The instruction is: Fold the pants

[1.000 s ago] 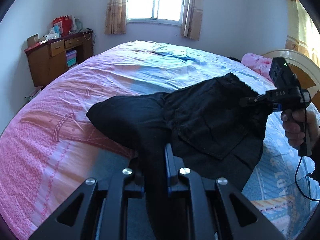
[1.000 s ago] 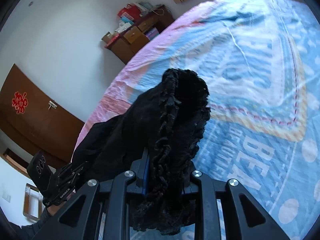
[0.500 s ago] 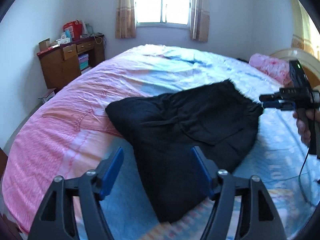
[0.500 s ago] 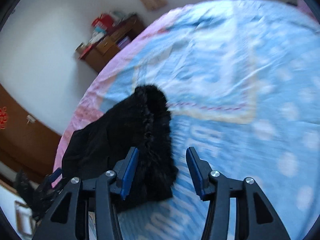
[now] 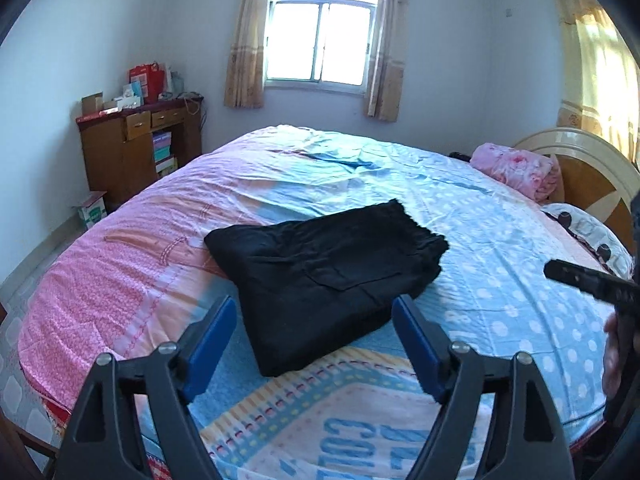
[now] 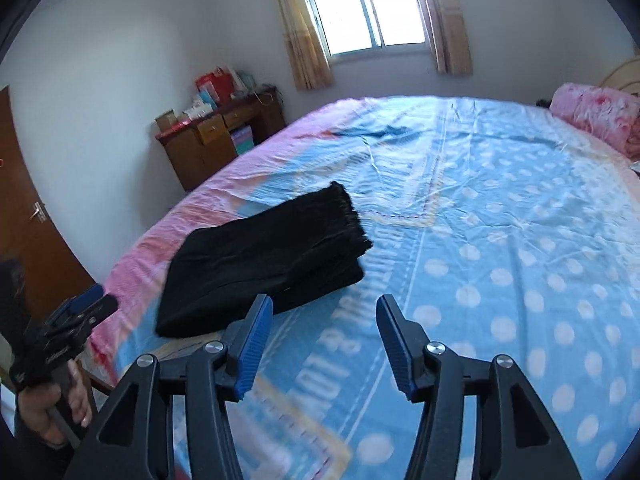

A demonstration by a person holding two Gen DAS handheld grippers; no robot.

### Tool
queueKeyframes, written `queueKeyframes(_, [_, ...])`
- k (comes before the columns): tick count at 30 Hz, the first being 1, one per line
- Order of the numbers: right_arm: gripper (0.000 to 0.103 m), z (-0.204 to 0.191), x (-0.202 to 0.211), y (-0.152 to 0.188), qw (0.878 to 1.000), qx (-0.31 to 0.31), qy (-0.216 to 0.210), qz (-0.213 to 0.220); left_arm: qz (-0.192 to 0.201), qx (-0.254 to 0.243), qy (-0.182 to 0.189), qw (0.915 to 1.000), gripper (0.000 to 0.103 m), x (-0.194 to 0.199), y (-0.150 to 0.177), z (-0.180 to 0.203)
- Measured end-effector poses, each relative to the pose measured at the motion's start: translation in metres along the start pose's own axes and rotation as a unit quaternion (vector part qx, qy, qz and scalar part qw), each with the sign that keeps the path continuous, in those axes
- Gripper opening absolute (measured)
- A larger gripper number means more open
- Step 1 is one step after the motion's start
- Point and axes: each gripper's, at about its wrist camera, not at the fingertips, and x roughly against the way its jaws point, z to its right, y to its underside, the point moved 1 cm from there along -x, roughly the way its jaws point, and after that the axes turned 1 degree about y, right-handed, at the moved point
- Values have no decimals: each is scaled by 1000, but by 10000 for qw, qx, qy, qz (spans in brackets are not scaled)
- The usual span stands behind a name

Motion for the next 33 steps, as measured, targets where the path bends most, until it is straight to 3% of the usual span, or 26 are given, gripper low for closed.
queueKeyframes(4, [57,-17,21,16,9993,135,257,223,239,-199,-127,9994,97,10,1,12])
queueKeyframes(13, [59,-19,45,35,9992,-39,297,276,175,-257,164,9994,97,14,5,32])
queueKeyframes(23, [65,-29,68,33,9979,-2,236,602,247,-189,151,9994,99,18,4,29])
queueKeyframes(33, [65,-35,66,36,9983,38,195,554,224,-225,176,9993,103,18,5,30])
